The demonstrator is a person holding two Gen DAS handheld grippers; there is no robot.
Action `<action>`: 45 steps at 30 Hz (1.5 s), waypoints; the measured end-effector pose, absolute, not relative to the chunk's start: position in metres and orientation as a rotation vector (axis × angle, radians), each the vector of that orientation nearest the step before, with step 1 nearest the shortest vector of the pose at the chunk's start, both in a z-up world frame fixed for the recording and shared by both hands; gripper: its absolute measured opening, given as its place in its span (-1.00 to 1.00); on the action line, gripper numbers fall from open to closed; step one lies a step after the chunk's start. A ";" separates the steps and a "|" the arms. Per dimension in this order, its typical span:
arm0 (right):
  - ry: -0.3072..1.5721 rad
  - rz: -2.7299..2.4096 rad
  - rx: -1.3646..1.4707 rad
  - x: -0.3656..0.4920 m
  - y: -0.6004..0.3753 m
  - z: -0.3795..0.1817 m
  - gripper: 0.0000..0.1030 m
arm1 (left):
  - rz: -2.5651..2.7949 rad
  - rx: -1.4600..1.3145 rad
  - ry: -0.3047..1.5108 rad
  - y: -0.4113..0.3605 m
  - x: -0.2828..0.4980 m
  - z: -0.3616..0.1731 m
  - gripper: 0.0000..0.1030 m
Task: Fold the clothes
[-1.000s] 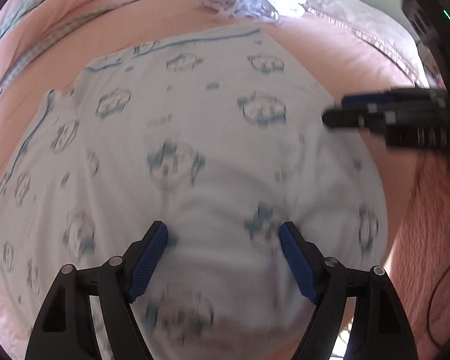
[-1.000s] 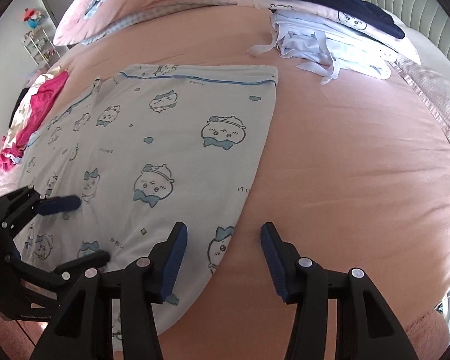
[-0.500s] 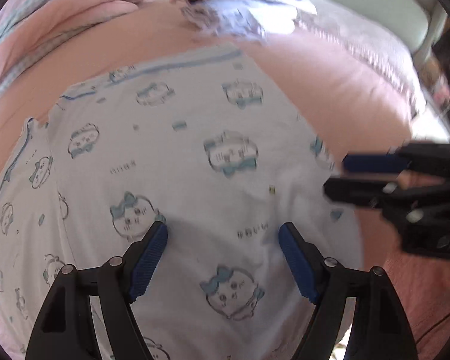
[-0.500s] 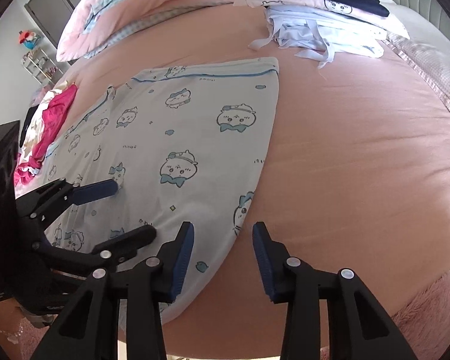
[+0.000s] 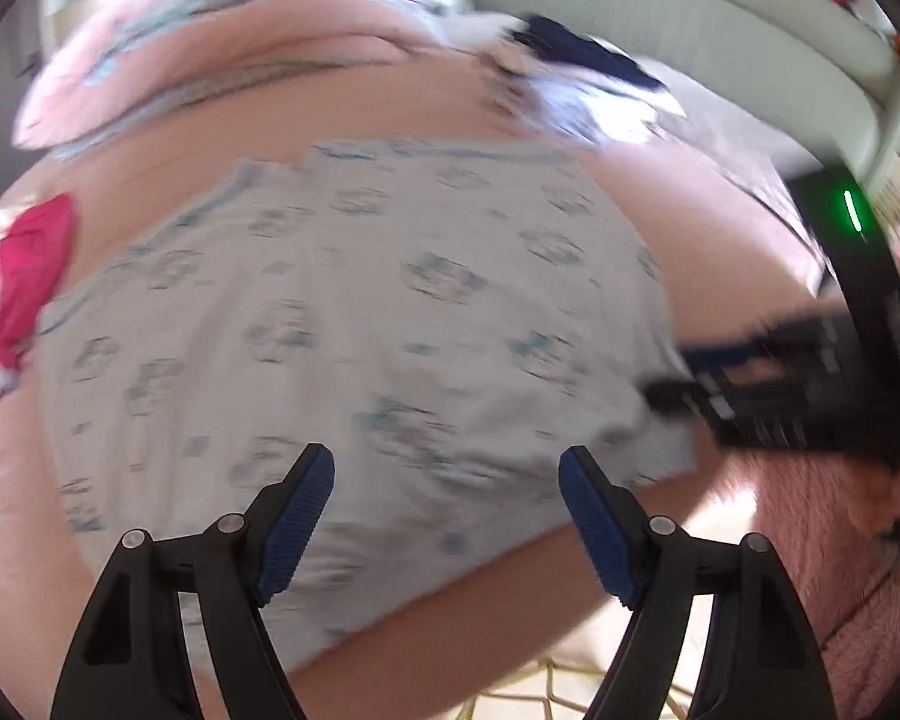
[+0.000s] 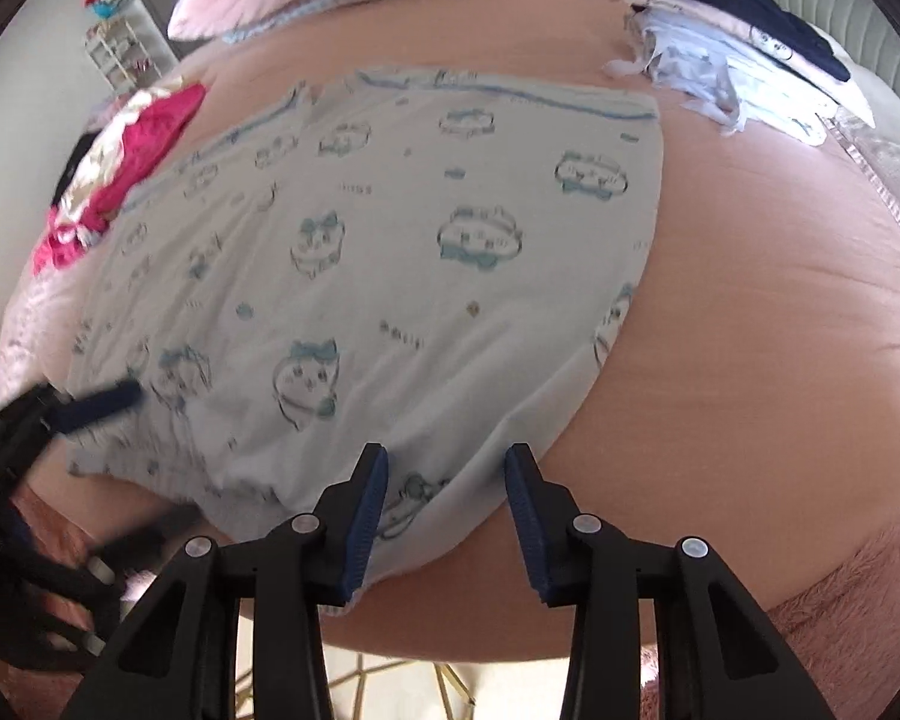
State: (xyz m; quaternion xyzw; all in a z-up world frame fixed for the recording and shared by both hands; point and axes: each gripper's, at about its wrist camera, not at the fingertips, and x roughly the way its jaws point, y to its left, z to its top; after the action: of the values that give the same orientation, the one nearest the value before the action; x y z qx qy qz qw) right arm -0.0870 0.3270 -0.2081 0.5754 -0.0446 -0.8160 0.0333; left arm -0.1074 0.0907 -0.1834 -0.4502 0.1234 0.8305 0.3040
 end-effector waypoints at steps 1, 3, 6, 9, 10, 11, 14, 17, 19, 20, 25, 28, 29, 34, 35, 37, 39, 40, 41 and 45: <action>-0.119 -2.515 1.768 -0.082 0.327 -0.209 -0.23 | 2.247 -1.215 0.299 0.077 -0.117 -0.184 0.49; -0.139 -2.508 1.779 -0.075 0.332 -0.205 -0.22 | 2.321 -1.285 0.274 0.053 -0.135 -0.188 0.49; -0.179 -2.516 1.745 -0.079 0.333 -0.193 -0.22 | 2.345 -1.387 0.299 0.029 -0.147 -0.200 0.49; -0.135 -2.548 1.662 -0.091 0.318 -0.181 -0.22 | 2.304 -1.497 0.302 0.012 -0.138 -0.217 0.49; -0.094 -2.535 1.673 -0.096 0.309 -0.184 -0.22 | 2.300 -1.492 0.296 0.006 -0.132 -0.217 0.49; -0.049 -2.516 1.694 -0.102 0.300 -0.188 -0.23 | 2.297 -1.487 0.290 0.000 -0.127 -0.218 0.49; 0.054 -2.449 1.793 -0.109 0.286 -0.203 -0.23 | 2.286 -1.488 0.236 -0.017 -0.120 -0.213 0.49; 0.088 -2.427 1.807 -0.108 0.288 -0.200 -0.24 | 2.329 -1.444 0.161 -0.030 -0.129 -0.202 0.49; 0.060 -2.438 1.745 -0.115 0.284 -0.185 -0.24 | 2.363 -1.413 0.120 -0.036 -0.141 -0.196 0.49; 0.049 -2.444 1.692 -0.120 0.278 -0.176 -0.24 | 2.379 -1.400 0.102 -0.037 -0.148 -0.194 0.49; 0.075 -2.412 1.514 -0.165 0.221 -0.158 -0.24 | 2.427 -1.324 0.134 -0.027 -0.195 -0.186 0.49; 0.123 -2.359 1.508 -0.186 0.179 -0.177 -0.24 | 2.409 -1.334 0.115 -0.021 -0.215 -0.192 0.49; 0.135 -2.346 1.537 -0.193 0.171 -0.190 -0.24 | 2.400 -1.347 0.116 -0.019 -0.219 -0.197 0.49; 0.135 -2.340 1.596 -0.187 0.174 -0.216 -0.24 | 2.394 -1.417 0.290 -0.014 -0.203 -0.224 0.50; 0.142 -2.343 1.604 -0.180 0.180 -0.215 -0.24 | 2.394 -1.420 0.295 -0.017 -0.195 -0.224 0.50; 0.153 -2.347 1.602 -0.163 0.191 -0.215 -0.24 | 2.388 -1.435 0.300 -0.024 -0.181 -0.223 0.51; 0.166 -2.350 1.612 -0.151 0.200 -0.214 -0.24 | 2.377 -1.450 0.314 -0.030 -0.170 -0.220 0.53; 0.171 -2.352 1.624 -0.147 0.204 -0.213 -0.24 | 2.372 -1.455 0.323 -0.033 -0.166 -0.219 0.52; 0.176 -2.353 1.635 -0.143 0.208 -0.212 -0.24 | 2.364 -1.455 0.312 -0.035 -0.164 -0.217 0.52; 0.095 -2.345 1.607 -0.136 0.216 -0.200 -0.24 | 2.391 -1.391 0.261 -0.033 -0.164 -0.206 0.52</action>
State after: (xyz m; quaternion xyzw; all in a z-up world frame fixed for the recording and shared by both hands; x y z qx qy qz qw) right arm -0.1360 0.2158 -0.2004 0.5586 0.0329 -0.8154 0.1480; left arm -0.1639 -0.0330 -0.2055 -0.4924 0.0925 0.8464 0.1806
